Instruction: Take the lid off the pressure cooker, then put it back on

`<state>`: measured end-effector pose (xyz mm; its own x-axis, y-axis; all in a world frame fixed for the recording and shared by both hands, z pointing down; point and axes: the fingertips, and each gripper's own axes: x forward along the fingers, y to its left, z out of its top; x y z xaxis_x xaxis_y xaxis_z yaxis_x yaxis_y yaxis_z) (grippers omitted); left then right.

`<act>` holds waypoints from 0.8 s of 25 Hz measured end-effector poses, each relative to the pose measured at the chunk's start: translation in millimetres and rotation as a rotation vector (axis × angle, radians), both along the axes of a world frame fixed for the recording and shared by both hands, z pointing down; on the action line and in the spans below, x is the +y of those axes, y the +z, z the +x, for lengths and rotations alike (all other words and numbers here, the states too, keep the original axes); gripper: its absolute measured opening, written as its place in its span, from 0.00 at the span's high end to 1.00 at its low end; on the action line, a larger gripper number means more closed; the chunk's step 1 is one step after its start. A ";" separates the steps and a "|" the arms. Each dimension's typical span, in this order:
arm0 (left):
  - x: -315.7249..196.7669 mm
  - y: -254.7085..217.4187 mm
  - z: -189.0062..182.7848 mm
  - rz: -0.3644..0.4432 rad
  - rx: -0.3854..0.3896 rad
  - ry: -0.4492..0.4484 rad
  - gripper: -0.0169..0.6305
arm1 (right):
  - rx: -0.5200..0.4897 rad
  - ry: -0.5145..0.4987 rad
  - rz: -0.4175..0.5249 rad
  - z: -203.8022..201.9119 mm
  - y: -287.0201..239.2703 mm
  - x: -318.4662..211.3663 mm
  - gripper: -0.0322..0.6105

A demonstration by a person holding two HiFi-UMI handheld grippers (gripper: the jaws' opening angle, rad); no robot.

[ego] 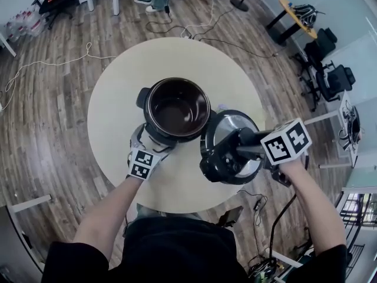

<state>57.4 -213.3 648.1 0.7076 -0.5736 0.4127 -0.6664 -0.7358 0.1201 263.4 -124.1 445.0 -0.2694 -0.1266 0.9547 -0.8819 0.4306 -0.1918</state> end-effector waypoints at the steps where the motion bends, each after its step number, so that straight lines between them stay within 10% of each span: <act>1: -0.2 0.1 0.4 0.000 0.001 0.000 0.06 | -0.004 0.006 0.011 0.5 -8.6 -13.0 0.51; 20: -4.9 2.1 -2.2 0.026 0.022 -0.002 0.06 | -0.045 -0.118 0.078 -140.7 4.0 -190.2 0.51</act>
